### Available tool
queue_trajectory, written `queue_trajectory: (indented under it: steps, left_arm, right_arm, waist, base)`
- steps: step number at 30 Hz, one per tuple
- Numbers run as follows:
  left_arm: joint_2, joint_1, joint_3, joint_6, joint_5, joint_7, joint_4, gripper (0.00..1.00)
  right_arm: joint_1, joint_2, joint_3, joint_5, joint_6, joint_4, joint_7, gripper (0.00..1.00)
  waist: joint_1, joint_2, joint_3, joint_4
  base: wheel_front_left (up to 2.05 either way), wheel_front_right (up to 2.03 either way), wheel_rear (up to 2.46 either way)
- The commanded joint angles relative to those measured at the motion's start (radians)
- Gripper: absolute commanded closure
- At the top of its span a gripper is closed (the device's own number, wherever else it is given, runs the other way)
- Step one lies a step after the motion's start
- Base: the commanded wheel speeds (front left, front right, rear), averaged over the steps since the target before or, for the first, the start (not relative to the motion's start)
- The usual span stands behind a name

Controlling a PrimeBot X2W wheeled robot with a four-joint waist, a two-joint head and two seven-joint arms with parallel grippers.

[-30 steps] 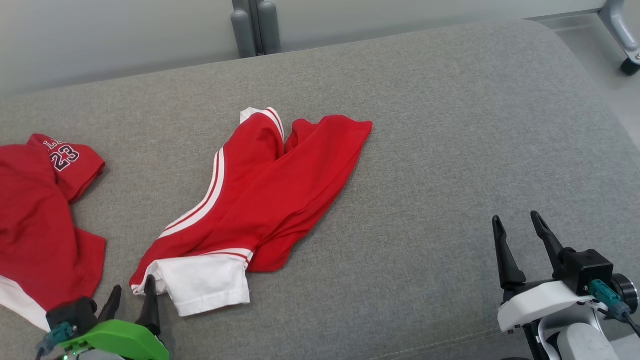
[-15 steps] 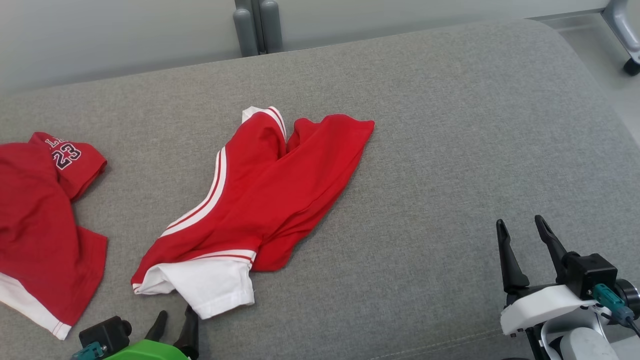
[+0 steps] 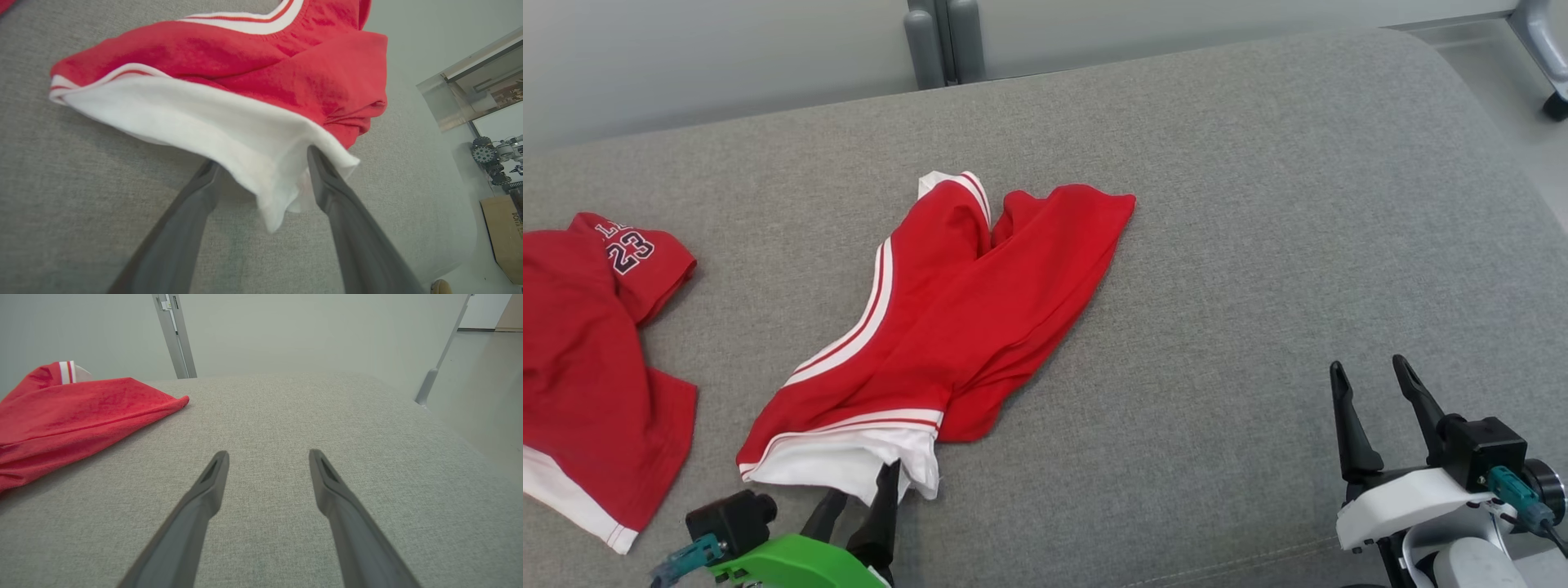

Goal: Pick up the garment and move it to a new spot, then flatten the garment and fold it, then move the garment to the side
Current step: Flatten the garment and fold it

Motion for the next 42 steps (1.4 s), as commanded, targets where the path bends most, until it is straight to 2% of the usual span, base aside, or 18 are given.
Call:
queue_trajectory:
  steps: [1, 9, 10, 12, 19, 24, 33, 42]
  left_arm:
    - [-0.001, -0.023, -0.007, 0.013, 0.019, 0.006, -0.001, 0.00]
    - [0.004, 0.010, -0.008, 0.046, 0.011, 0.022, 0.037, 0.00]
    - [0.008, 0.016, -0.006, 0.050, 0.010, 0.022, 0.043, 0.47]
    - [0.017, 0.027, -0.003, 0.051, 0.004, 0.026, 0.055, 1.00]
    - [0.064, 0.069, 0.017, 0.066, -0.006, 0.038, 0.075, 1.00]
    - [0.083, 0.085, 0.032, 0.061, -0.017, 0.046, 0.073, 1.00]
    - [0.157, 0.118, 0.014, 0.046, -0.054, 0.159, 0.051, 1.00]
    - [0.197, 0.147, 0.040, 0.060, -0.079, 0.184, -0.004, 1.00]
  right_arm:
    - [-0.006, 0.002, 0.002, -0.003, -0.001, 0.001, 0.000, 0.00]
    - [-0.001, -0.001, -0.006, -0.001, -0.001, -0.003, 0.000, 0.00]
    - [0.002, -0.001, -0.008, -0.001, -0.001, -0.003, 0.000, 0.00]
    - [0.006, -0.002, -0.010, -0.002, -0.001, -0.001, 0.000, 0.00]
    - [0.005, 0.002, -0.008, -0.005, -0.001, 0.005, 0.000, 0.00]
    - [0.009, 0.000, -0.004, -0.007, -0.001, 0.007, 0.000, 0.00]
    - [0.016, -0.009, 0.007, -0.008, -0.001, 0.014, 0.000, 0.00]
    - [0.020, -0.008, 0.012, -0.009, -0.001, 0.006, 0.000, 0.00]
  waist:
    - [0.0000, 0.0000, 0.003, -0.005]
    - [0.0000, 0.0000, 0.010, -0.019]
    - [0.0000, 0.0000, 0.011, -0.019]
    - [0.0000, 0.0000, 0.010, -0.018]
    - [0.0000, 0.0000, 0.003, -0.002]
    - [0.0000, 0.0000, -0.004, 0.017]
    - [0.0000, 0.0000, -0.027, 0.031]
    - [0.0000, 0.0000, -0.037, 0.032]
  base:
    - [0.00, 0.00, 0.00]
    - [0.00, 0.00, 0.00]
    - [0.00, 0.00, 0.00]
    - [0.00, 0.00, 0.00]
    - [0.00, 0.00, 0.00]
    - [0.00, 0.00, 0.00]
    - [0.00, 0.00, 0.00]
    - [0.00, 0.00, 0.00]
